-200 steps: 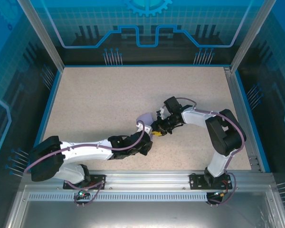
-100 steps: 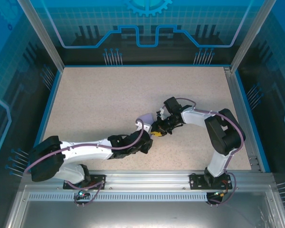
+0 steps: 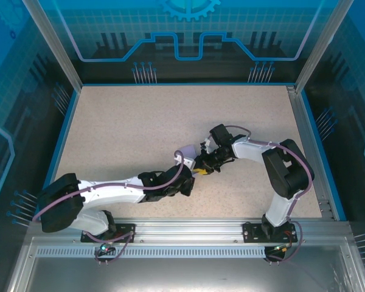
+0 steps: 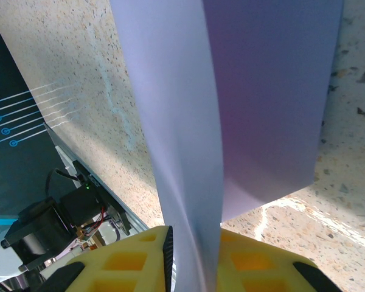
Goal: Fold a paper plane with a square sheet of paper (pick it up from the middle)
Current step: Third fold the triangle at the center of the table.
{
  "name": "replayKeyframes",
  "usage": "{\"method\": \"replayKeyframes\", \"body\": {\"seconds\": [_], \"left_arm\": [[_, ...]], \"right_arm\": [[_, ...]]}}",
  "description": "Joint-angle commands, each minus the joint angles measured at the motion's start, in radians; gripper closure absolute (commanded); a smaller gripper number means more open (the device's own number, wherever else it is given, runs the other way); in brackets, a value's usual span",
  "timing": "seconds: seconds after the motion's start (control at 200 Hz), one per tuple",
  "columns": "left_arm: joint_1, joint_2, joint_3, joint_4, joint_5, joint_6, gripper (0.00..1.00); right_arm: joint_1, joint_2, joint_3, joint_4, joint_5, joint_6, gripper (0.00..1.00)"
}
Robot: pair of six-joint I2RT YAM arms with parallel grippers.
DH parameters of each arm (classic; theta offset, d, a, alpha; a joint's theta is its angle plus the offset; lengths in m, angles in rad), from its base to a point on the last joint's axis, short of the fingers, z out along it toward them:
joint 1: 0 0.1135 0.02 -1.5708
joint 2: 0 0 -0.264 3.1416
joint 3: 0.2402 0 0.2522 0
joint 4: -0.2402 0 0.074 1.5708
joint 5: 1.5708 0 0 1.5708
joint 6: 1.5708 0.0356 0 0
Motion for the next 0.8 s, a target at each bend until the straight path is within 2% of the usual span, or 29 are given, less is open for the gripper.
{"method": "replayKeyframes", "body": {"seconds": [0.0, 0.23, 0.49, 0.59, 0.72, 0.795], "left_arm": [[0.027, -0.001, -0.006, 0.049, 0.059, 0.002, 1.00], [0.085, -0.033, -0.043, 0.067, 0.138, 0.004, 1.00], [0.138, -0.051, -0.101, 0.079, 0.201, -0.009, 1.00], [0.151, -0.054, -0.114, 0.078, 0.209, -0.014, 1.00], [0.169, -0.052, -0.118, 0.080, 0.221, -0.014, 1.00], [0.180, -0.047, -0.117, 0.080, 0.228, -0.013, 1.00]], "right_arm": [[0.003, 0.012, 0.023, -0.031, -0.011, -0.013, 0.78], [-0.005, 0.001, 0.031, -0.054, -0.004, -0.025, 0.76], [-0.095, -0.074, 0.065, -0.178, 0.097, -0.101, 0.67], [-0.099, -0.074, 0.095, -0.207, 0.116, -0.133, 0.66], [-0.072, -0.045, 0.141, -0.193, 0.092, -0.150, 0.75], [-0.044, -0.009, 0.192, -0.211, 0.119, -0.161, 0.81]]}}
